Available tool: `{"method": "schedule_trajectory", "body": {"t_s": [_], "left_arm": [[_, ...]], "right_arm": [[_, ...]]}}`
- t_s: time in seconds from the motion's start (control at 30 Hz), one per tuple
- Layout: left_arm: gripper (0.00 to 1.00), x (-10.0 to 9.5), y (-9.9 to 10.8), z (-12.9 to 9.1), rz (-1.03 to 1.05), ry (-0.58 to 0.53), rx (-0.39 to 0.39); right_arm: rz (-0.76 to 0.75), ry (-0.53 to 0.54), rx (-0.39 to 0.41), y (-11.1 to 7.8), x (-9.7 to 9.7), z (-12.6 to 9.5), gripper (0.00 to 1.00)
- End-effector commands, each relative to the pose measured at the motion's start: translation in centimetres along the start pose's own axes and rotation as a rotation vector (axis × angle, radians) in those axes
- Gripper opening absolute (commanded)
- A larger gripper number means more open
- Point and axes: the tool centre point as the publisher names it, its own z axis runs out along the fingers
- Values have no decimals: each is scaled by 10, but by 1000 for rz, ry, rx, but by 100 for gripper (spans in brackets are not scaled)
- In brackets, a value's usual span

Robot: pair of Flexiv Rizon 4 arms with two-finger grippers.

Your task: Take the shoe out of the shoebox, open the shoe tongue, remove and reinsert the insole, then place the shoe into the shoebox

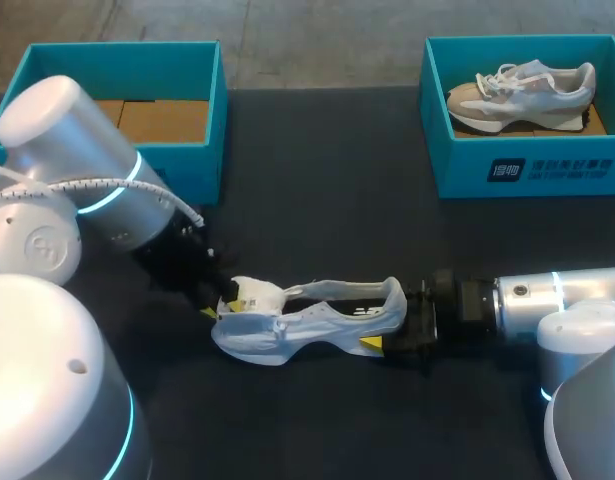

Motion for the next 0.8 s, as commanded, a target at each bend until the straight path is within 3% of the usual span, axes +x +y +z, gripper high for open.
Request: {"method": "schedule_trajectory", "body": {"t_s": [0.03,0.3,0.67,0.77,0.8], "left_arm": [[37,9,11,-21,36,-9,25],[38,34,8,-54,170,-22,42],[33,73,4,-89,459,-68,-70],[16,83,3,-95,545,-86,-102],[1,86,2,-97,574,-84,-107]], "right_arm": [[1,0,2,-2,0,-1,0],[1,0,2,-2,0,-1,0],[1,0,2,-2,0,-1,0],[1,0,2,-2,0,-1,0],[1,0,2,-2,0,-1,0]]}}
